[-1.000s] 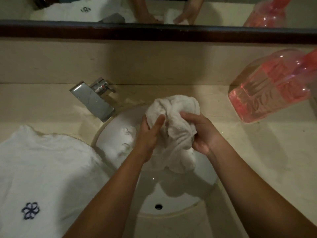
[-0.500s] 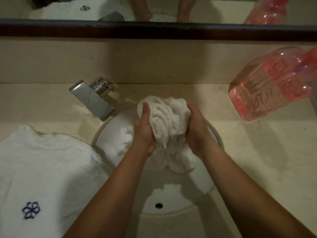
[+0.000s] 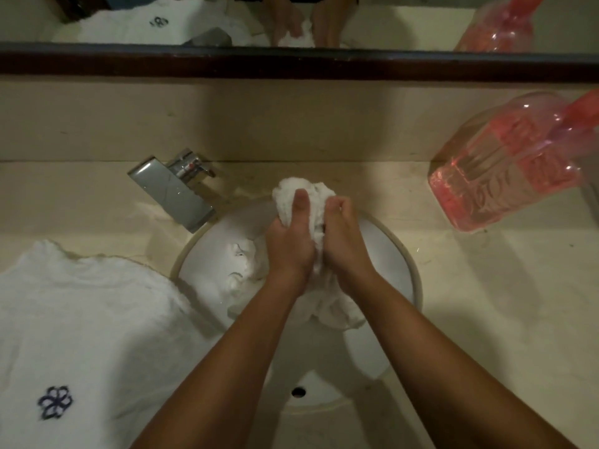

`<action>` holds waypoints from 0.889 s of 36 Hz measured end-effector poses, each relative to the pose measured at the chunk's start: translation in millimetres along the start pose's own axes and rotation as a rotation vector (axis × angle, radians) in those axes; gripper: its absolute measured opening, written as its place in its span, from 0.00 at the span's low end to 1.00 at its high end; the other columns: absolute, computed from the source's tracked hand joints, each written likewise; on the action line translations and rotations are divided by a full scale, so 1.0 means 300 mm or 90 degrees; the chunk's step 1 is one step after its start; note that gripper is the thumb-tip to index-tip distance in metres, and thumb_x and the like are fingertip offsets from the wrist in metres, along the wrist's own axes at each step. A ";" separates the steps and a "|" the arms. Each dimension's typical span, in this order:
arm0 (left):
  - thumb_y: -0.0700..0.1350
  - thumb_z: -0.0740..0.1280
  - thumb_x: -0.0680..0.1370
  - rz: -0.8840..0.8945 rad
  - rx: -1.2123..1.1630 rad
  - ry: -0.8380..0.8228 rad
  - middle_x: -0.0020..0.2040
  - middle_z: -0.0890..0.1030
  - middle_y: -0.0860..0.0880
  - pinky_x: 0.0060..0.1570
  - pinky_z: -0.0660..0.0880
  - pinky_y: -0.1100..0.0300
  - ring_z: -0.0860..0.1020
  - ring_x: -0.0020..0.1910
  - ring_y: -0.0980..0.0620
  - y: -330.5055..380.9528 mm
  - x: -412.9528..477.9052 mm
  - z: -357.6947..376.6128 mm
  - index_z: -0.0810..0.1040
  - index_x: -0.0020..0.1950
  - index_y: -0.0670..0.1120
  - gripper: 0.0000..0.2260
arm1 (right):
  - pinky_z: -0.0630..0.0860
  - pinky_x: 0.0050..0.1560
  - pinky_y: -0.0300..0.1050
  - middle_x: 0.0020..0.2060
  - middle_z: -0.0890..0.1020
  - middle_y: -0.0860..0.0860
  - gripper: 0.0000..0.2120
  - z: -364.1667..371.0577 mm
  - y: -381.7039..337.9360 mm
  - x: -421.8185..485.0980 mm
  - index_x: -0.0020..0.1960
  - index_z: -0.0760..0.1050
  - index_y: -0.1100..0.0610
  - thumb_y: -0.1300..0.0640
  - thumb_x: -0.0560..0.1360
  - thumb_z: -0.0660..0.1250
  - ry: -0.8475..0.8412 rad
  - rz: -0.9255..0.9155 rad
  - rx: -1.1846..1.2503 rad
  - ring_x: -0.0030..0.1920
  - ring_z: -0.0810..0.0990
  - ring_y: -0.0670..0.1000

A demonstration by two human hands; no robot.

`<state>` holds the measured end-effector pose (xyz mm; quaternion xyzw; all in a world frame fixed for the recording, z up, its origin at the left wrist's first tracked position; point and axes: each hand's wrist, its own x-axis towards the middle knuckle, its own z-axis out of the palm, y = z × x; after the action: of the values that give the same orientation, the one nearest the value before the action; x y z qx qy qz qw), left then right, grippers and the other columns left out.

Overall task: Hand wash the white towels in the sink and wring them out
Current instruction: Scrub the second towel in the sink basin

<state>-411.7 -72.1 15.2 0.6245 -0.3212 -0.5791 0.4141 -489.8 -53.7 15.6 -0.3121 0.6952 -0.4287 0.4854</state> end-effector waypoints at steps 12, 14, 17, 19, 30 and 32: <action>0.61 0.63 0.84 0.023 0.036 -0.019 0.36 0.85 0.57 0.36 0.77 0.71 0.84 0.37 0.65 -0.005 0.000 0.009 0.83 0.46 0.52 0.17 | 0.78 0.51 0.39 0.58 0.81 0.44 0.19 -0.031 0.000 -0.020 0.69 0.71 0.50 0.40 0.89 0.51 0.011 0.038 0.047 0.58 0.81 0.44; 0.62 0.65 0.84 0.026 0.020 0.027 0.37 0.87 0.56 0.39 0.80 0.67 0.85 0.39 0.62 0.010 0.038 -0.002 0.83 0.45 0.51 0.18 | 0.78 0.58 0.41 0.60 0.80 0.42 0.17 -0.014 0.004 -0.077 0.69 0.71 0.48 0.40 0.88 0.51 -0.023 0.029 0.059 0.60 0.80 0.42; 0.63 0.64 0.83 0.025 0.051 0.010 0.42 0.88 0.52 0.44 0.82 0.61 0.87 0.44 0.57 -0.003 0.047 -0.009 0.83 0.46 0.52 0.18 | 0.77 0.64 0.42 0.61 0.79 0.39 0.15 -0.004 0.025 -0.112 0.68 0.69 0.43 0.40 0.88 0.50 -0.041 -0.005 0.051 0.61 0.78 0.38; 0.64 0.63 0.83 0.014 0.086 -0.033 0.42 0.87 0.52 0.44 0.82 0.61 0.86 0.42 0.58 -0.025 0.028 -0.008 0.83 0.46 0.52 0.19 | 0.78 0.61 0.44 0.59 0.79 0.41 0.18 -0.019 0.025 -0.063 0.67 0.69 0.47 0.39 0.88 0.49 0.005 0.003 0.029 0.59 0.79 0.41; 0.65 0.62 0.83 -0.035 0.071 0.044 0.43 0.84 0.54 0.40 0.77 0.64 0.83 0.45 0.57 -0.031 0.084 -0.028 0.79 0.45 0.53 0.18 | 0.75 0.67 0.43 0.65 0.78 0.44 0.21 0.034 0.062 -0.095 0.76 0.68 0.47 0.39 0.88 0.49 -0.065 0.005 0.022 0.65 0.78 0.44; 0.66 0.61 0.83 -0.047 0.079 0.007 0.42 0.85 0.54 0.38 0.77 0.64 0.84 0.42 0.58 -0.039 0.062 -0.032 0.80 0.44 0.53 0.20 | 0.76 0.63 0.42 0.64 0.78 0.44 0.21 0.026 0.062 -0.067 0.74 0.68 0.48 0.40 0.89 0.49 -0.037 0.004 0.025 0.63 0.78 0.45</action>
<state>-401.0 -81.8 -4.0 0.6633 -0.3312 -0.5695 0.3550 -476.1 -30.8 5.8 -0.3130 0.6732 -0.4315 0.5125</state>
